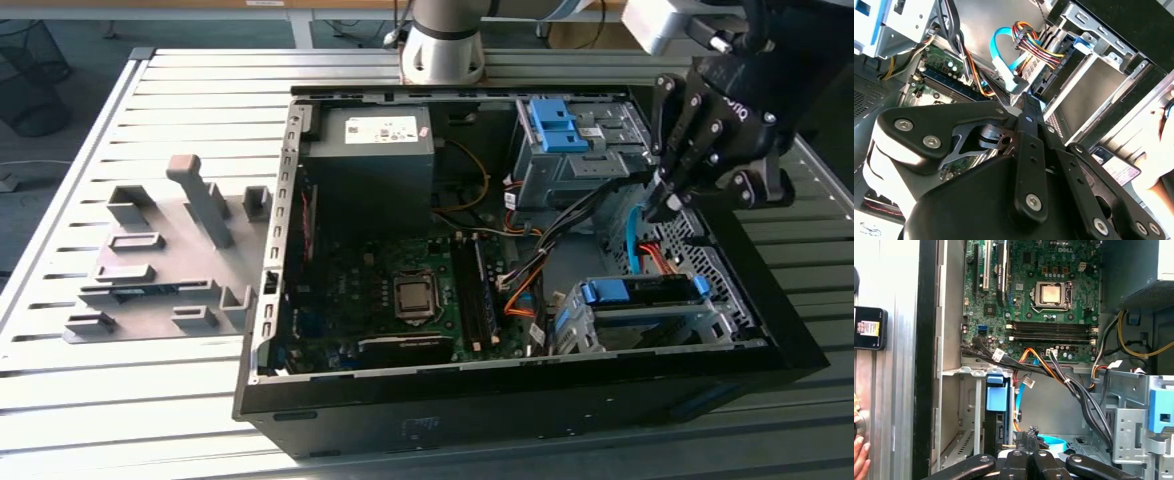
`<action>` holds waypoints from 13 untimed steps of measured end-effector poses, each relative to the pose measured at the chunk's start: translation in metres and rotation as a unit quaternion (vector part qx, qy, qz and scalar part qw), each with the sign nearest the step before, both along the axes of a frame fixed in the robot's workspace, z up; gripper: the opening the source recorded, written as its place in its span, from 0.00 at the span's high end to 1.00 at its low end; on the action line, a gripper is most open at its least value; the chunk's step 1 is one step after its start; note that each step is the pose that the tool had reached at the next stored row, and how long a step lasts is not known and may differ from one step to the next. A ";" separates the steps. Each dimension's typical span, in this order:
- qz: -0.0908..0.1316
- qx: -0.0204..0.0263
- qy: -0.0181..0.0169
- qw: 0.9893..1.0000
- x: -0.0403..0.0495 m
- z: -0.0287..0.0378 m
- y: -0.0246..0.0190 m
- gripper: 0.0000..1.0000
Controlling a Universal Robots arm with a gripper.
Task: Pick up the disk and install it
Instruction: 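Insert the second disk wire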
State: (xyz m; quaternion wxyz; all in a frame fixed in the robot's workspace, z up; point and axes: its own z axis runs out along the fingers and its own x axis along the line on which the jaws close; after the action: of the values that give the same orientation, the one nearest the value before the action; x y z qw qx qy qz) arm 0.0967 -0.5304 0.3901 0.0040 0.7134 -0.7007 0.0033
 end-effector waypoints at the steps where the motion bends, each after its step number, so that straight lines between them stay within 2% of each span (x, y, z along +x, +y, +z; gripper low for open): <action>1: 0.000 0.000 0.000 1.000 0.0000 0.0010 0.0012 0.89; 7: 0.000 -0.004 0.000 1.000 0.0000 0.0035 0.0112 0.89; 13: 0.000 -0.004 0.000 1.000 0.0000 0.0035 0.0115 0.89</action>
State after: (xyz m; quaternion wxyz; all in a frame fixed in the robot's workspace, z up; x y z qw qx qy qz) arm 0.0967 -0.5189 0.3936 0.0067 0.7134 -0.7007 0.0060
